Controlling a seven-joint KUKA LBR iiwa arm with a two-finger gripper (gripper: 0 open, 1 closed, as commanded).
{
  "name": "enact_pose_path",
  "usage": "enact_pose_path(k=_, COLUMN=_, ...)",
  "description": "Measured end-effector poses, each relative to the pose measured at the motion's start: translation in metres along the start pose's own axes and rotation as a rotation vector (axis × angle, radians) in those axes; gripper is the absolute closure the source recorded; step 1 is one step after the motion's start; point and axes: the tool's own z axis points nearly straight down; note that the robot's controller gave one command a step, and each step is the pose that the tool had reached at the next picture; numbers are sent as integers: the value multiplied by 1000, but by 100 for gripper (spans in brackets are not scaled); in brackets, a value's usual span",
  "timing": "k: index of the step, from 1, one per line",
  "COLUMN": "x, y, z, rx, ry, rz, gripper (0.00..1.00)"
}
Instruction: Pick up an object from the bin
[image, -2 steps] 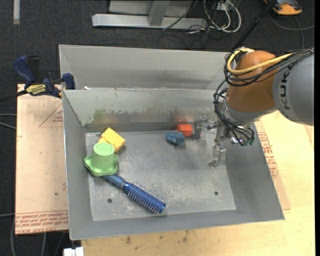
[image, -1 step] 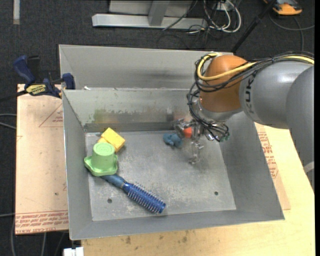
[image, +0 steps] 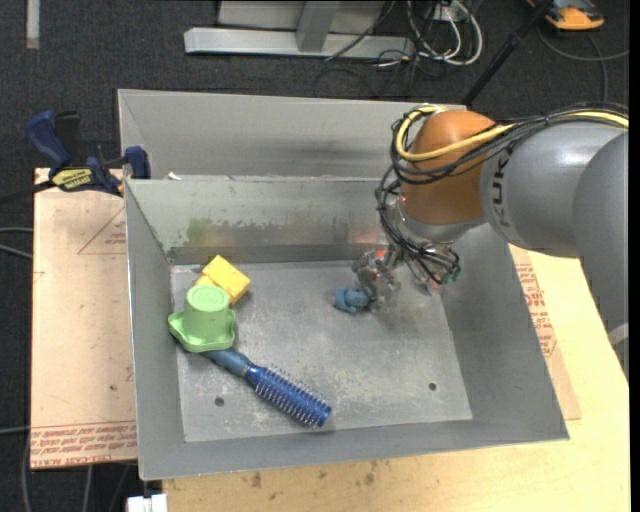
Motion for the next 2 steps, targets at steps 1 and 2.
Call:
enact_pose_path(k=1, x=24, y=31, z=-173, rx=3, ry=-4, rz=0, gripper=100)
enact_pose_path(k=2, x=15, y=89, z=-88, rx=-6, ry=11, rz=129, gripper=100)
